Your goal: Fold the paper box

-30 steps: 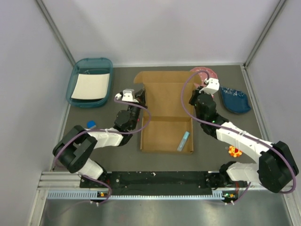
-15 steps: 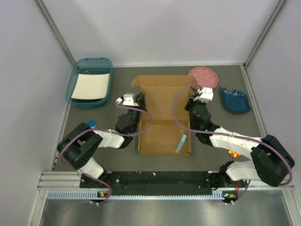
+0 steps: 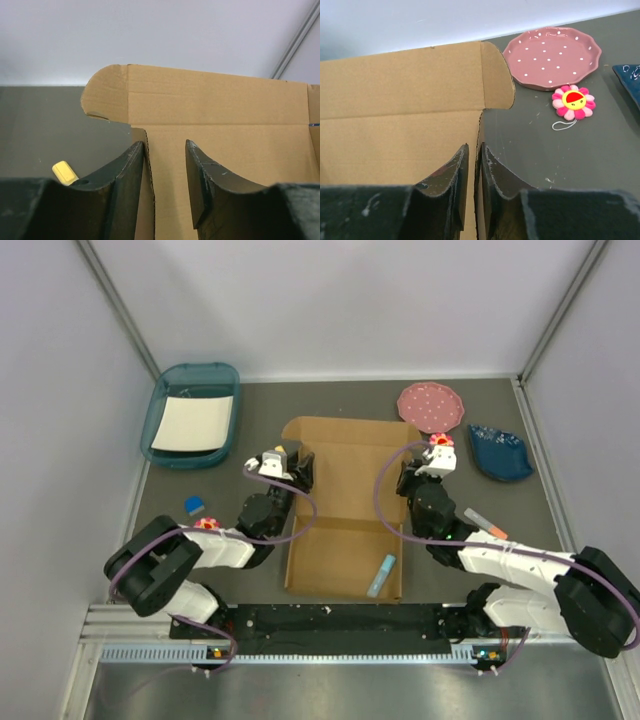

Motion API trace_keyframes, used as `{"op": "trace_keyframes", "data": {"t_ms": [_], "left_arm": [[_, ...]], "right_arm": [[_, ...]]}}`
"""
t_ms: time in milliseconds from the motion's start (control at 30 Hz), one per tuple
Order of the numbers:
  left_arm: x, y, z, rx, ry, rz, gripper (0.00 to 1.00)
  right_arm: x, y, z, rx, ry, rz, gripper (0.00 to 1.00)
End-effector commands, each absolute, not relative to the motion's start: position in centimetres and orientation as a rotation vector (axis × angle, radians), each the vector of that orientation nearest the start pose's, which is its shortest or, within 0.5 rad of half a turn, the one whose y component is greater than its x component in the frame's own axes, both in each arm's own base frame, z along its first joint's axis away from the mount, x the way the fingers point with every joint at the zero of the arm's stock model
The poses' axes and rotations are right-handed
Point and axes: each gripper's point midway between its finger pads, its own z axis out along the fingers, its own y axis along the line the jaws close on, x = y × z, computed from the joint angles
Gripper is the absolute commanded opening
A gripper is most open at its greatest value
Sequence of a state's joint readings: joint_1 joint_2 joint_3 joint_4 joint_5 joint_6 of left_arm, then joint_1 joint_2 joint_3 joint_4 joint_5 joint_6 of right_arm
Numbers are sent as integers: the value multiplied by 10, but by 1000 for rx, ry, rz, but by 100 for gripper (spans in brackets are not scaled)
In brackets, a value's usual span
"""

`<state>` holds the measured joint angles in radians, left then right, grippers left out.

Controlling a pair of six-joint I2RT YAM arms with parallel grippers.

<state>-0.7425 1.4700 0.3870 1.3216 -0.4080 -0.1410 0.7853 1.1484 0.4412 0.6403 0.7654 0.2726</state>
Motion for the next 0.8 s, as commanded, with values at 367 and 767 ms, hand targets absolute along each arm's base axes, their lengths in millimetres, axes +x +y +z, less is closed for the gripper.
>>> {"op": "trace_keyframes", "data": {"t_ms": [367,767], "left_arm": [[324,-186,274,7,1267,-410,63],[314,-135,272,-31,1496,-423,79]], "right_arm": [[317,172,214,160,1583,258,17],[312,167,211,120,1600,225,18]]}}
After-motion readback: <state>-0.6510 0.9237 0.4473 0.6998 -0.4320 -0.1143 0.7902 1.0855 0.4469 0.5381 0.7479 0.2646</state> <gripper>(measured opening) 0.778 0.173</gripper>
